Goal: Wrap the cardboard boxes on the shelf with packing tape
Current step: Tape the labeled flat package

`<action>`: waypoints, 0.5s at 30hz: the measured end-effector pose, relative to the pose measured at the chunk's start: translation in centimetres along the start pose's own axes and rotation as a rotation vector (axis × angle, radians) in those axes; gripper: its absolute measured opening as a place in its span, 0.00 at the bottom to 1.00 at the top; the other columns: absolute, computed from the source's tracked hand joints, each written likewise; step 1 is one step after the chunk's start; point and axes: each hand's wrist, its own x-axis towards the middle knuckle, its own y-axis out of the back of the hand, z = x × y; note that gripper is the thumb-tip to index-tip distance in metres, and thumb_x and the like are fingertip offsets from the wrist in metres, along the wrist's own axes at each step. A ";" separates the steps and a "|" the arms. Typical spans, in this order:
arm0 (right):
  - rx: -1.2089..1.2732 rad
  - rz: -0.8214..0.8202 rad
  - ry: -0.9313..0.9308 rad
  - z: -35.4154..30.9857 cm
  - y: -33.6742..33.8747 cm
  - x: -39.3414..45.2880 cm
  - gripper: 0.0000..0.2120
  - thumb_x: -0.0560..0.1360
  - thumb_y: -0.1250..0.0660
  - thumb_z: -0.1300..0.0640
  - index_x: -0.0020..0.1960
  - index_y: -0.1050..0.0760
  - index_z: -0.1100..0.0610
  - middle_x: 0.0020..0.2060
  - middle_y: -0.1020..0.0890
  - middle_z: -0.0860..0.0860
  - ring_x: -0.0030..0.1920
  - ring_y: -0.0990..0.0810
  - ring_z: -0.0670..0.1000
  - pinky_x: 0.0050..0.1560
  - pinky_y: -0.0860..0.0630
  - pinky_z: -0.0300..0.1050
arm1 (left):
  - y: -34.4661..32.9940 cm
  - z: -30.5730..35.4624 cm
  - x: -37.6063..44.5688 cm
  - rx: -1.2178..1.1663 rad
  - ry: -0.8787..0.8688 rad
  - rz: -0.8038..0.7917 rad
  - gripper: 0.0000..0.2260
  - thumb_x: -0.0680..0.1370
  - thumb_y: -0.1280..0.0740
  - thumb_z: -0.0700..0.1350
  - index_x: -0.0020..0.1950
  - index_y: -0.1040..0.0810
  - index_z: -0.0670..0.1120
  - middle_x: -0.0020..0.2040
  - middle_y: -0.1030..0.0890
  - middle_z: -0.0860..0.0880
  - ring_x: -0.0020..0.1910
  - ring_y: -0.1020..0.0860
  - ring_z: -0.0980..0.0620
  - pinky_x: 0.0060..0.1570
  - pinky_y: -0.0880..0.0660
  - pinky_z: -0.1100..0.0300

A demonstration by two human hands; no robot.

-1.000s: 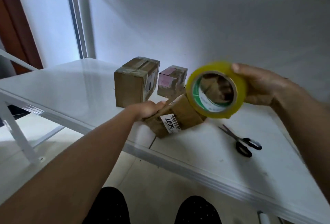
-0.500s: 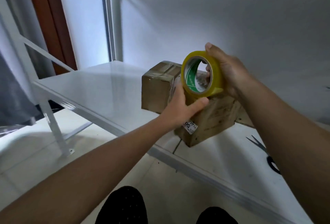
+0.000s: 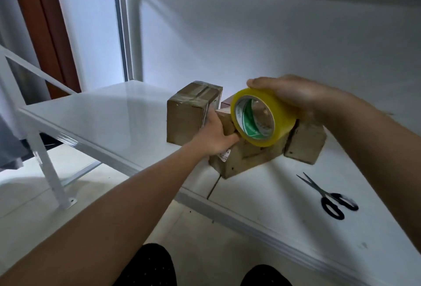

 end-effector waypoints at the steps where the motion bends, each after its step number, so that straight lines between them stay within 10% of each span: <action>1: -0.059 0.004 -0.022 0.6 0.0 -0.1 0.25 0.68 0.32 0.34 0.53 0.23 0.53 0.44 0.17 0.53 0.42 0.17 0.55 0.41 0.19 0.47 | 0.1 -0.1 0.2 0.012 -0.003 -0.017 0.52 0.73 0.30 0.58 0.75 0.70 0.46 0.75 0.37 0.44 0.68 0.31 0.42 0.62 0.32 0.55; 5: -0.024 0.033 -0.040 2.7 -0.5 -0.8 0.24 0.68 0.34 0.34 0.53 0.22 0.51 0.48 0.17 0.54 0.47 0.18 0.58 0.53 0.20 0.55 | 0.0 0.4 0.5 -0.001 -0.021 -0.054 0.54 0.71 0.28 0.57 0.75 0.71 0.47 0.77 0.42 0.45 0.71 0.35 0.43 0.68 0.34 0.51; 15: 0.142 0.247 0.011 7.8 -3.6 -2.1 0.14 0.72 0.35 0.40 0.37 0.22 0.50 0.27 0.18 0.43 0.33 0.21 0.44 0.30 0.30 0.38 | 0.6 0.4 0.5 0.015 0.044 -0.139 0.57 0.72 0.26 0.49 0.73 0.76 0.47 0.74 0.36 0.41 0.66 0.30 0.45 0.63 0.34 0.57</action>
